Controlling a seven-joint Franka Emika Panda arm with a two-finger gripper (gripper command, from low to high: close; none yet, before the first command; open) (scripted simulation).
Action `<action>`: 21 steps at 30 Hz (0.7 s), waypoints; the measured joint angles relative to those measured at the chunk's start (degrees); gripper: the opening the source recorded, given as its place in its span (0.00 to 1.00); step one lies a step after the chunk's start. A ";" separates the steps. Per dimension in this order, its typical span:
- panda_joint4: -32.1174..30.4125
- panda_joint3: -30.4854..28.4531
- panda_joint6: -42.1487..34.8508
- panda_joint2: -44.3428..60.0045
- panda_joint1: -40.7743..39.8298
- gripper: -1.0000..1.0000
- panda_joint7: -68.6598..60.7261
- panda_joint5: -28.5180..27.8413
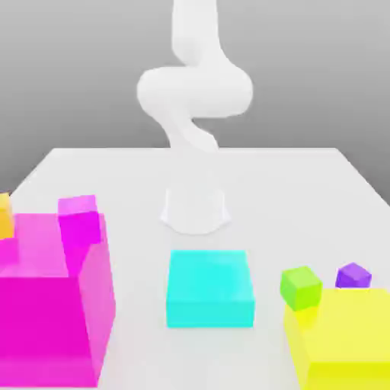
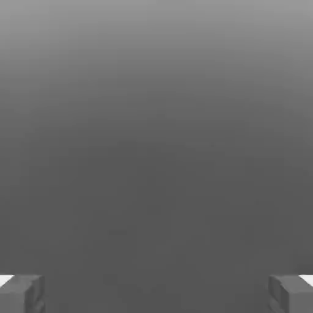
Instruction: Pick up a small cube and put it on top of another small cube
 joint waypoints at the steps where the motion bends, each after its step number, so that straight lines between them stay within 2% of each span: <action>1: -0.91 0.99 1.23 2.23 0.97 0.50 0.37 0.63; 7: -5.97 7.57 8.08 14.58 6.21 0.50 3.05 3.23; 13: -11.00 15.18 14.97 26.84 10.93 0.50 7.78 2.99; 17: -14.38 20.04 19.62 35.37 13.96 0.50 13.09 -0.21; 21: -17.67 21.59 24.07 44.35 19.87 0.50 21.17 -7.27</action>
